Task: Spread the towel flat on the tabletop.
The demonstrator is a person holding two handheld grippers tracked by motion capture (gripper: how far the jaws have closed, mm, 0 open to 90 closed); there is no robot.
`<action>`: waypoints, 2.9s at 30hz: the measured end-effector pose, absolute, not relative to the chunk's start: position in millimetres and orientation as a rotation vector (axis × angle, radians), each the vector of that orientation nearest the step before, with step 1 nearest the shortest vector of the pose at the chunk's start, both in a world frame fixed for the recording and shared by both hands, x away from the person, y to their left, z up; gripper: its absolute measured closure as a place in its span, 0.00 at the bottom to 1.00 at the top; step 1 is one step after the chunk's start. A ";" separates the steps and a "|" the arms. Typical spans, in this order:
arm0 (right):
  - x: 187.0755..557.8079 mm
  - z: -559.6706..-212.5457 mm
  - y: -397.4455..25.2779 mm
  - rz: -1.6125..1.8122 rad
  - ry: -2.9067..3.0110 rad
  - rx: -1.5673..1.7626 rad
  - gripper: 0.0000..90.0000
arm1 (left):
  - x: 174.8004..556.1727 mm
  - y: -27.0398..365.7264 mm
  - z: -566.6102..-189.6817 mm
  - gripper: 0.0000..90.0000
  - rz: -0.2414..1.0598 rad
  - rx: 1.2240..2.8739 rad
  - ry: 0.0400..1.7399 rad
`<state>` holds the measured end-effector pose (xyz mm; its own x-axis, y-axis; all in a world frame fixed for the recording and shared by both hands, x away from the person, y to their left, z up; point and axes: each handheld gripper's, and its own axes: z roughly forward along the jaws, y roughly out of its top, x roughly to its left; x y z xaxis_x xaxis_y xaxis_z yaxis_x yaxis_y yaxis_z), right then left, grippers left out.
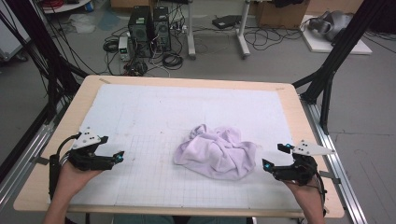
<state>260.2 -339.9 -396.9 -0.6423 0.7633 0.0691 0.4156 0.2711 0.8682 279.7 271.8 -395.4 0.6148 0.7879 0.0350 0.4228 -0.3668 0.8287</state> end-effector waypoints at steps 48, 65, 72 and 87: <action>314.5 -372.0 -231.7 1.355 2.433 0.789 0.12 | 278.0 276.0 -392.5 0.19 0.548 1.993 0.952; 335.1 -409.8 -173.7 1.135 2.690 0.635 0.61 | 278.7 280.8 -401.2 0.20 0.532 1.984 0.970; 327.4 -390.3 -169.1 1.253 2.659 0.599 0.70 | 280.5 279.9 -396.7 0.20 0.537 1.981 0.968; 283.6 -393.2 -96.6 1.357 2.865 0.286 0.46 | 282.0 260.2 -388.2 0.20 0.520 1.986 0.902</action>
